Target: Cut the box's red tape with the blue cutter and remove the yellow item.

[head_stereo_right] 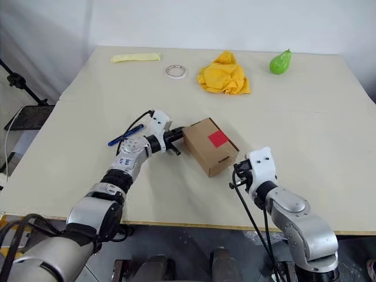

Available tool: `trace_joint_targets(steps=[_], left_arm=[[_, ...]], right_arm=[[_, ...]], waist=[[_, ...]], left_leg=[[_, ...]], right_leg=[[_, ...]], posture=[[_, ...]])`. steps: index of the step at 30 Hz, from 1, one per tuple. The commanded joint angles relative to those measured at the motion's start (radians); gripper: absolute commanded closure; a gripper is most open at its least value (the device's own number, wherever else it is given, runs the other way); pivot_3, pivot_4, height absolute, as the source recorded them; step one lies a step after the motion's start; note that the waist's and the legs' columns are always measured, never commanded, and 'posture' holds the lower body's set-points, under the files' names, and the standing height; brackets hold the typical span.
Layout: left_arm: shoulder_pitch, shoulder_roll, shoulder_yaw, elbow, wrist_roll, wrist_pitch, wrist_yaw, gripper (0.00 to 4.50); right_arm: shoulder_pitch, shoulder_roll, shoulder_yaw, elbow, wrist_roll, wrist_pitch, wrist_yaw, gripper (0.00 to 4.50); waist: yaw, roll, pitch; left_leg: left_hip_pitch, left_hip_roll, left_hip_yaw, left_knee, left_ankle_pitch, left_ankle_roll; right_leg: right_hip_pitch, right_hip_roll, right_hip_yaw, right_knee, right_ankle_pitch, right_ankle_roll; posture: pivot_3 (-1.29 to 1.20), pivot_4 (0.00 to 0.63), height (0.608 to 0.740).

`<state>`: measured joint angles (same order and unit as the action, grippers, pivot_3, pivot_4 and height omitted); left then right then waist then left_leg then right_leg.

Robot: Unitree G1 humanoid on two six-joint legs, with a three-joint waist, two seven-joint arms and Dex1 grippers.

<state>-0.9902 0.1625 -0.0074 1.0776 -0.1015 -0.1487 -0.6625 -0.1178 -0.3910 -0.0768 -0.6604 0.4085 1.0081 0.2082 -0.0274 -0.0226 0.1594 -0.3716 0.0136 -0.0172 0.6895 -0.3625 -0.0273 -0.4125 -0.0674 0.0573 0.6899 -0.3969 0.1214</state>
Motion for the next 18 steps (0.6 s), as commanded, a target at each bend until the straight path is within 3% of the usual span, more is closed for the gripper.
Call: trace_joint_targets(steps=[1, 10, 18], left_arm=[[-0.034, -0.024, -0.007, 0.008, -0.008, -0.027, -0.140, 4.48], [0.010, -0.052, -0.054, -0.076, -0.001, 0.035, -0.371, 4.48], [0.089, -0.074, -0.120, -0.221, 0.025, 0.117, -0.443, 4.48]], right_arm=[[-0.030, 0.012, 0.002, -0.048, 0.007, 0.018, -0.017, 4.50], [-0.057, 0.019, -0.032, -0.155, 0.052, 0.186, -0.037, 4.50], [-0.031, 0.041, -0.059, -0.328, 0.061, 0.360, -0.039, 4.50]], waist=[[-0.002, 0.000, 0.000], [0.001, 0.000, 0.000], [0.000, 0.000, 0.000]], left_leg=[[0.000, 0.000, 0.000, 0.000, 0.000, 0.000], [0.000, -0.002, -0.001, 0.000, 0.000, 0.000], [0.000, -0.001, -0.001, 0.000, 0.000, 0.000]], right_leg=[[0.000, 0.000, 0.000, 0.000, 0.000, 0.000], [0.000, -0.003, 0.000, 0.000, 0.000, 0.000], [0.000, -0.004, 0.000, 0.001, 0.000, 0.000]], posture=[[0.00, 0.150, 0.740], [0.00, 0.150, 0.740], [0.00, 0.150, 0.740]])
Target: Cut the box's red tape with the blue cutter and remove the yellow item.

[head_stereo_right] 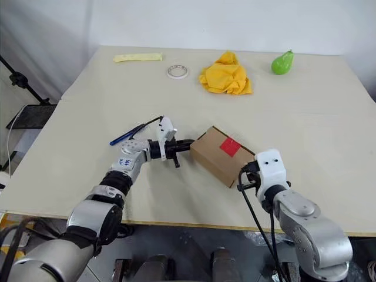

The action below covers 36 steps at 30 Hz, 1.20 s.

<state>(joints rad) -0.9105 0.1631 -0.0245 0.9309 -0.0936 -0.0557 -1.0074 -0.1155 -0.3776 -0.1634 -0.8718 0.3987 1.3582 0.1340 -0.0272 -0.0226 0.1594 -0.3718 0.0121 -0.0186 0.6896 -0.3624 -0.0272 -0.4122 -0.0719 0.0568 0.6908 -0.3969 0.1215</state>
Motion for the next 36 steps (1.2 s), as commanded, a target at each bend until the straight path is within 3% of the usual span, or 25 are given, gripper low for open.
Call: trace_joint_targets(steps=[1, 7, 14, 30, 33, 36], left_arm=[[0.021, -0.077, -0.113, -0.092, 0.020, 0.029, -0.107, 4.48], [0.045, -0.091, -0.132, -0.131, 0.030, 0.040, -0.105, 4.48], [0.044, -0.088, -0.134, -0.118, 0.044, 0.009, -0.112, 4.48], [-0.011, -0.015, -0.065, -0.060, 0.026, -0.020, -0.064, 4.48], [-0.035, 0.012, -0.058, -0.037, 0.033, 0.003, -0.042, 3.88], [-0.057, 0.039, -0.044, -0.037, 0.028, 0.006, -0.012, 2.98]], right_arm=[[-0.037, 0.030, 0.016, -0.134, 0.071, 0.032, 0.038, 4.50], [-0.048, 0.042, -0.021, -0.175, 0.095, 0.123, 0.053, 4.50], [0.003, 0.016, -0.055, -0.175, 0.120, 0.106, 0.058, 4.50], [0.164, -0.192, -0.314, -0.167, 0.200, 0.036, 0.151, 4.50], [0.209, -0.268, -0.379, -0.133, 0.192, 0.000, 0.211, 3.90], [0.229, -0.332, -0.446, -0.090, 0.188, -0.057, 0.269, 2.91]], waist=[[0.000, 0.000, 0.000], [0.001, 0.000, 0.000], [0.002, 0.000, 0.000], [0.004, 0.000, 0.000], [0.005, -0.001, 0.000], [0.004, -0.001, 0.001]], left_leg=[[0.000, 0.000, 0.000, 0.000, 0.000, 0.000], [0.000, -0.001, 0.000, 0.000, 0.000, 0.000], [0.000, -0.002, 0.000, 0.000, 0.000, 0.000], [0.000, -0.003, 0.000, 0.000, 0.000, 0.003], [0.000, -0.004, 0.000, 0.000, 0.000, 0.004], [0.000, -0.003, 0.000, 0.000, 0.000, 0.005]], right_leg=[[0.000, 0.000, 0.000, 0.000, 0.000, 0.000], [0.001, 0.000, 0.000, 0.000, 0.000, 0.000], [0.001, 0.000, 0.000, 0.001, 0.000, 0.000], [0.002, 0.000, 0.000, 0.000, 0.000, 0.001], [0.002, 0.000, 0.000, 0.000, 0.000, 0.001], [0.002, 0.000, 0.000, -0.001, 0.000, 0.001]], posture=[[0.00, 0.150, 0.740], [0.00, 0.150, 0.740], [0.00, 0.150, 0.740], [0.00, 0.150, 0.740], [0.00, 0.150, 0.740], [0.00, 0.150, 0.740]])
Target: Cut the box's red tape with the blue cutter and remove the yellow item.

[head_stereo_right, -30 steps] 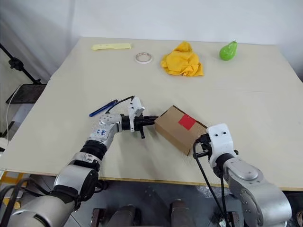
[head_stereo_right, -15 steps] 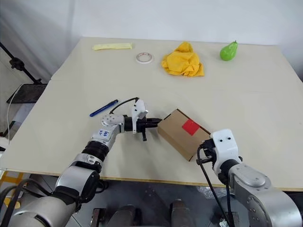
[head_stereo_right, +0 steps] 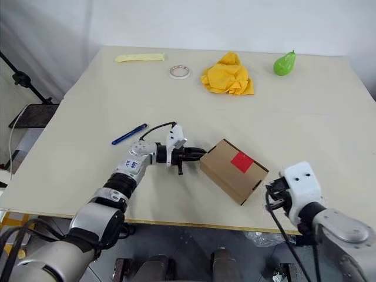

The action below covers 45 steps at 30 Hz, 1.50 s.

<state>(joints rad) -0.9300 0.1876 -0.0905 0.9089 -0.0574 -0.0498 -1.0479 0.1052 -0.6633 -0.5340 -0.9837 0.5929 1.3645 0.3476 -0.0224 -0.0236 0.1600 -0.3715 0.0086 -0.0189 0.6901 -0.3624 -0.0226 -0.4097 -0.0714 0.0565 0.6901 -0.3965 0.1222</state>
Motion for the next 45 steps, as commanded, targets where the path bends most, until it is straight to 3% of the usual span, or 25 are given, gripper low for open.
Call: trace_joint_targets(steps=[1, 8, 10, 17, 22, 29, 45], left_arm=[[-0.044, 0.024, 0.032, -0.022, -0.015, 0.004, 0.041, 2.66], [-0.072, 0.123, 0.140, -0.121, -0.100, 0.097, 0.075, 0.51], [-0.068, 0.169, 0.161, -0.127, -0.105, 0.109, 0.086, 0.04], [-0.097, 0.327, 0.191, 0.043, -0.050, 0.067, 0.188, 0.04], [-0.136, 0.388, 0.180, 0.204, -0.001, 0.041, 0.282, 0.04], [-0.142, 0.406, 0.131, 0.323, 0.070, 0.034, 0.261, 0.04], [-0.110, 0.470, 0.079, 0.338, 0.125, 0.100, 0.152, 0.22]], right_arm=[[0.012, -0.067, -0.103, 0.040, -0.003, -0.080, 0.080, 2.55], [-0.035, -0.138, -0.223, 0.176, 0.040, -0.178, 0.192, 0.15], [-0.065, -0.152, -0.217, 0.209, 0.040, -0.213, 0.203, 0.00], [-0.199, -0.153, -0.105, 0.280, 0.046, -0.301, 0.191, 0.00], [-0.262, -0.137, -0.031, 0.290, 0.053, -0.314, 0.165, 0.00], [-0.367, -0.112, 0.047, 0.265, 0.151, -0.284, 0.144, 0.00], [-0.338, -0.177, 0.026, 0.251, 0.200, -0.288, 0.135, 0.00]], waist=[[-0.001, 0.000, 0.000], [-0.003, -0.001, 0.001], [-0.005, -0.001, 0.000], [-0.007, -0.001, 0.001], [-0.001, -0.001, 0.001], [-0.004, -0.003, 0.002], [-0.009, -0.002, 0.001]], left_leg=[[0.000, 0.000, 0.000, 0.000, 0.000, 0.000], [0.000, 0.001, 0.001, 0.000, 0.000, 0.001], [0.000, 0.001, 0.001, 0.000, 0.000, 0.001], [0.000, 0.001, 0.001, 0.001, 0.000, 0.001], [0.000, 0.000, 0.000, 0.002, 0.000, 0.001], [-0.001, -0.005, -0.001, 0.002, -0.001, 0.002], [-0.001, -0.005, -0.002, 0.004, -0.001, 0.003]], right_leg=[[0.000, 0.000, 0.000, 0.000, 0.000, 0.000], [0.000, 0.000, 0.000, 0.000, 0.000, 0.000], [0.000, 0.000, 0.000, 0.001, 0.000, 0.000], [0.000, 0.000, 0.000, 0.000, 0.000, 0.000], [-0.001, -0.002, -0.002, 0.001, 0.000, 0.000], [-0.001, -0.008, -0.006, 0.002, 0.001, 0.002], [0.000, -0.011, -0.015, 0.004, 0.001, 0.002]], posture=[[0.00, 0.150, 0.740], [0.00, 0.150, 0.740], [0.00, 0.150, 0.740], [0.00, 0.150, 0.740], [0.00, 0.150, 0.740], [0.00, 0.150, 0.740], [0.00, 0.150, 0.740]])
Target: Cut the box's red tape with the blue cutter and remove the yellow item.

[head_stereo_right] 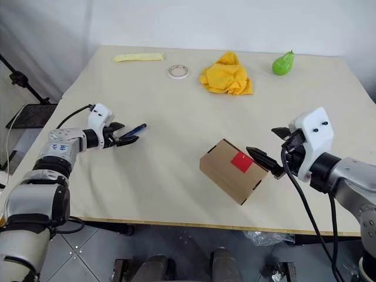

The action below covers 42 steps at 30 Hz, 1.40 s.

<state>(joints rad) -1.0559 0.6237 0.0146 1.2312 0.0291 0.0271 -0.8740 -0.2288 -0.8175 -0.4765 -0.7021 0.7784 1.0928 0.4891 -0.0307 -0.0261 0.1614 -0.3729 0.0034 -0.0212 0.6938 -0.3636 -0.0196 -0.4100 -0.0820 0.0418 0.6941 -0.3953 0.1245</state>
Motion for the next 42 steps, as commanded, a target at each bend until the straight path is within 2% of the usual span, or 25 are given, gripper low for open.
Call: trace_joint_targets(steps=[1, 7, 12, 15, 19, 23, 28, 31, 35, 42], left_arm=[[0.019, 0.047, -0.026, 0.018, 0.041, 0.027, -0.021, 0.22], [0.030, 0.080, -0.050, 0.028, 0.067, 0.021, -0.012, 0.22], [0.039, 0.083, -0.058, 0.027, 0.066, 0.023, -0.022, 1.35], [0.044, 0.086, -0.059, 0.027, 0.063, 0.030, -0.038, 1.35], [0.047, 0.092, -0.062, 0.027, 0.067, 0.028, -0.034, 2.18], [0.050, 0.093, -0.064, 0.024, 0.069, 0.022, -0.035, 2.18], [0.060, 0.096, -0.061, 0.015, 0.064, 0.017, -0.041, 3.27], [0.071, 0.099, -0.058, 0.008, 0.059, 0.017, -0.055, 3.27], [0.086, 0.102, -0.058, -0.014, 0.055, 0.006, -0.075, 4.07], [0.132, 0.117, -0.037, -0.099, 0.021, -0.008, -0.132, 4.09]], right_arm=[[-0.003, -0.025, -0.031, -0.030, 0.015, -0.018, -0.007, 0.00], [-0.009, -0.028, -0.013, -0.018, 0.004, -0.035, -0.005, 0.00], [-0.026, -0.031, 0.004, -0.003, -0.003, -0.048, -0.006, 0.00], [-0.027, -0.031, 0.007, -0.001, -0.005, -0.051, -0.006, 0.00], [-0.033, -0.032, 0.014, 0.004, -0.007, -0.052, -0.008, 0.00], [-0.034, -0.032, 0.016, 0.005, -0.007, -0.053, -0.009, 0.00], [-0.045, -0.041, 0.025, 0.015, -0.010, -0.059, -0.005, 0.00], [-0.056, -0.046, 0.032, 0.020, -0.008, -0.060, -0.005, 0.00], [-0.081, -0.048, 0.052, 0.028, -0.002, -0.063, -0.004, 0.00], [-0.172, -0.033, 0.125, 0.040, 0.010, -0.050, -0.014, 0.00]], waist=[[-0.002, 0.000, 0.000], [-0.004, 0.000, 0.000], [-0.004, 0.000, 0.000], [-0.004, 0.000, 0.000], [-0.005, 0.000, 0.000], [-0.005, 0.000, 0.000], [-0.005, 0.000, 0.000], [-0.006, 0.000, 0.000], [-0.009, 0.001, 0.000], [-0.018, 0.001, 0.000]], left_leg=[[0.000, 0.000, 0.000, 0.000, 0.000, 0.000], [0.001, 0.002, 0.001, 0.000, 0.000, 0.000], [0.002, 0.002, 0.002, 0.000, 0.000, 0.000], [0.002, 0.003, 0.003, 0.001, 0.000, 0.000], [0.003, 0.003, 0.003, 0.001, 0.000, 0.000], [0.003, 0.004, 0.004, 0.002, 0.000, 0.000], [0.003, 0.004, 0.004, 0.002, 0.000, 0.000], [0.003, 0.005, 0.004, 0.002, 0.000, 0.000], [0.003, 0.005, 0.004, 0.002, 0.000, 0.000], [0.003, 0.007, 0.004, 0.002, 0.000, 0.000]], right_leg=[[0.000, 0.000, 0.000, 0.000, 0.000, 0.000], [0.000, 0.000, -0.003, 0.000, 0.000, 0.000], [0.000, 0.000, -0.003, -0.001, 0.000, 0.000], [0.000, 0.000, -0.003, -0.001, 0.000, 0.000], [0.000, 0.000, -0.003, 0.000, 0.000, 0.000], [0.000, 0.000, -0.004, 0.000, 0.000, 0.000], [0.000, 0.000, -0.004, 0.000, 0.000, 0.000], [0.000, 0.000, -0.004, 0.000, 0.000, 0.000], [0.000, 0.000, -0.004, 0.000, 0.000, 0.000], [0.000, 0.000, -0.005, -0.001, 0.000, 0.000]], posture=[[0.00, 0.150, 0.740], [0.00, 0.150, 0.740], [0.00, 0.150, 0.740], [0.00, 0.150, 0.740], [0.00, 0.150, 0.740], [0.00, 0.150, 0.740], [0.00, 0.150, 0.740], [0.00, 0.150, 0.740], [0.00, 0.150, 0.740], [0.00, 0.150, 0.740]])
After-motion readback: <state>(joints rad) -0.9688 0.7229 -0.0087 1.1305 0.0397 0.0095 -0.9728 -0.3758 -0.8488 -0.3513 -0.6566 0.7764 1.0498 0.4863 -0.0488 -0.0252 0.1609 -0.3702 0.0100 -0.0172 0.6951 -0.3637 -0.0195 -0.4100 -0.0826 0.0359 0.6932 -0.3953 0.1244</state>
